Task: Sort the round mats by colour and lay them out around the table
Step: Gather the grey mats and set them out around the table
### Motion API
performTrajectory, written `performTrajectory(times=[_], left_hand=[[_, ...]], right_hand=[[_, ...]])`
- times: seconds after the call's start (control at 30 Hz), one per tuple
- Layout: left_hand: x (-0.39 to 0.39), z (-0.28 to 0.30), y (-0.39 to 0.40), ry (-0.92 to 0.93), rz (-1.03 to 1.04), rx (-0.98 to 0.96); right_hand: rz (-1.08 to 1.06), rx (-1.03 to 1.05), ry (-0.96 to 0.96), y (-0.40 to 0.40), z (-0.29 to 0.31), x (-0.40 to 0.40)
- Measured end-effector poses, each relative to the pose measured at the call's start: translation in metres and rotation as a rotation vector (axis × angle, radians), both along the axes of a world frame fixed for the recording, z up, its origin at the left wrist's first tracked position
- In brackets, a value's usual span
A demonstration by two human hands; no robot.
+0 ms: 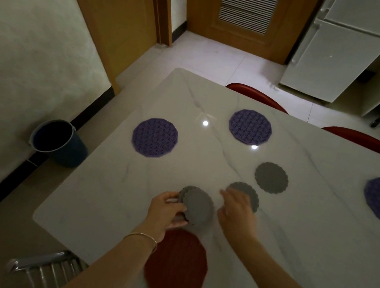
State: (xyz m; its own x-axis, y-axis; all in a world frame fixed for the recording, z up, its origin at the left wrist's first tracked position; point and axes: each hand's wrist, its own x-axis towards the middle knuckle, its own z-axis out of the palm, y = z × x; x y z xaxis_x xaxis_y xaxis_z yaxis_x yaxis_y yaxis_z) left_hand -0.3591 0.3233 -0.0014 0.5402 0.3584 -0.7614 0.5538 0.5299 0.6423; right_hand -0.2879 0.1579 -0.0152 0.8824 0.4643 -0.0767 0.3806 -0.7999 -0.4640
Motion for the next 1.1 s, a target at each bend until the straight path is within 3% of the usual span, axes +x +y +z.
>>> performTrajectory(times=[0.1, 0.17, 0.4, 0.53, 0.7, 0.8, 0.93, 1.1], left_hand=[[-0.002, 0.000, 0.001, -0.024, 0.000, -0.006], [-0.004, -0.001, 0.001, -0.037, 0.001, 0.001], [-0.003, -0.003, 0.001, -0.042, 0.014, 0.019], [-0.003, -0.001, -0.002, -0.054, 0.019, 0.009], [0.002, -0.003, -0.007, -0.057, 0.025, 0.020], [0.008, -0.002, -0.013, -0.028, 0.067, -0.019], [0.008, -0.001, -0.014, -0.049, 0.079, -0.107], [0.006, -0.002, -0.016, -0.065, -0.036, 0.021]], right_hand=[[-0.062, -0.295, 0.111, -0.017, -0.008, 0.026], [-0.058, -0.384, 0.155, -0.025, -0.012, 0.037], [0.187, -0.610, -0.057, -0.020, -0.021, 0.040], [0.123, -0.447, -0.150, -0.026, -0.009, 0.037], [-0.014, -0.041, -0.183, -0.009, 0.007, 0.006], [0.055, 0.037, -0.033, 0.003, 0.001, -0.023], [0.150, 0.143, -0.073, 0.002, -0.005, -0.041], [0.235, 0.178, -0.009, -0.005, -0.011, -0.039]])
